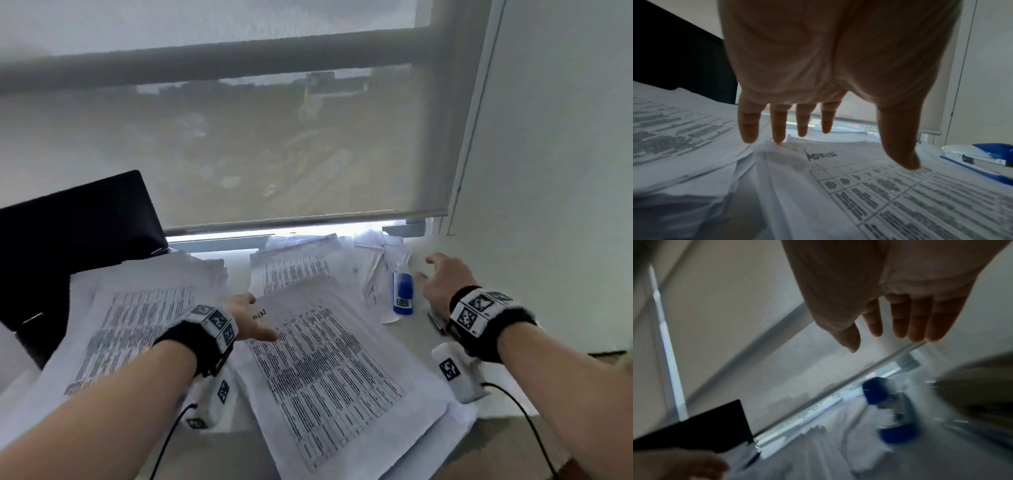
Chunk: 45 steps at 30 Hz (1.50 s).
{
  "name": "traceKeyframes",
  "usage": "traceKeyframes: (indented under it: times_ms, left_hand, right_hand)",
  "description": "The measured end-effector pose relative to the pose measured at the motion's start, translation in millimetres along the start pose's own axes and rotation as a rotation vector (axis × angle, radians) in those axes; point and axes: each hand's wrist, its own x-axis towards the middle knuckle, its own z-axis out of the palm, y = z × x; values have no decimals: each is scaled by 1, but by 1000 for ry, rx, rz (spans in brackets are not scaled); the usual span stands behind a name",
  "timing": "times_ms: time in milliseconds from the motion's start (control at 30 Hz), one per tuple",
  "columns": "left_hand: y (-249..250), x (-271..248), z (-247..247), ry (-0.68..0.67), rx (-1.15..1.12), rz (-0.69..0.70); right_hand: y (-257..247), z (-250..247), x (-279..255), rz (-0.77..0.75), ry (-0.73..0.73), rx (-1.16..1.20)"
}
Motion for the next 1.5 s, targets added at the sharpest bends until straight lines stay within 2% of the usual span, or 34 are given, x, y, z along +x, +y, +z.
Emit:
traceKeyframes:
  times_ms: [67,200,300,433,500,567,633,700,767,833,933,1067,1100,1167,1267,1400,1500]
  left_hand:
    - [0,7,-1,-40,22,-6]
    - [-6,25,0,-72,12,-29]
    - [-12,37,1,-70,18,-40]
    - [-18,47,1,-62,69,-26]
    - [-18,52,3,-57,74,-27]
    - [-18,54,4,-54,74,-27]
    - [-18,56,5,-62,45,-33]
    - [-17,55,6,-49,-23,-30]
    - [-16,51,6,-7,-52,-26]
    - [-17,47,7,23,-76,-14]
    - [-22,43,12,96,-216,68]
    - [-27,20,21,272,-513,268]
    - [-28,13,23,259,-592,331]
    - [-32,-2,25,136,-672,464]
    - [-40,-18,29,-41,-569,585]
    - [-51,-32,37,-96,-591,638]
    - [-55,-38,39,-124,-537,684]
  right_hand:
    - [-19,10,15,17,-54,24]
    - [-36,26,30,164,-195,-7]
    - [-38,37,30,171,-307,-56]
    - [-32,46,33,261,-251,39]
    - [-27,48,36,338,-184,240]
    - [-27,49,33,418,-121,684]
    - [-29,49,25,462,-141,1110]
    - [-31,48,16,447,-251,1328]
    - [-36,45,2,431,-465,1310]
    - [-38,49,-16,435,-666,1149]
    - [-44,63,-47,394,-804,1057]
    - [-48,74,-64,272,-744,1037]
    - [-47,75,-66,263,-720,1038]
    - [-43,75,-69,269,-669,1052]
    - [-40,73,-71,305,-619,1109]
    - [-39,77,-73,353,-575,1177]
    - [-40,76,-77,310,-567,1158]
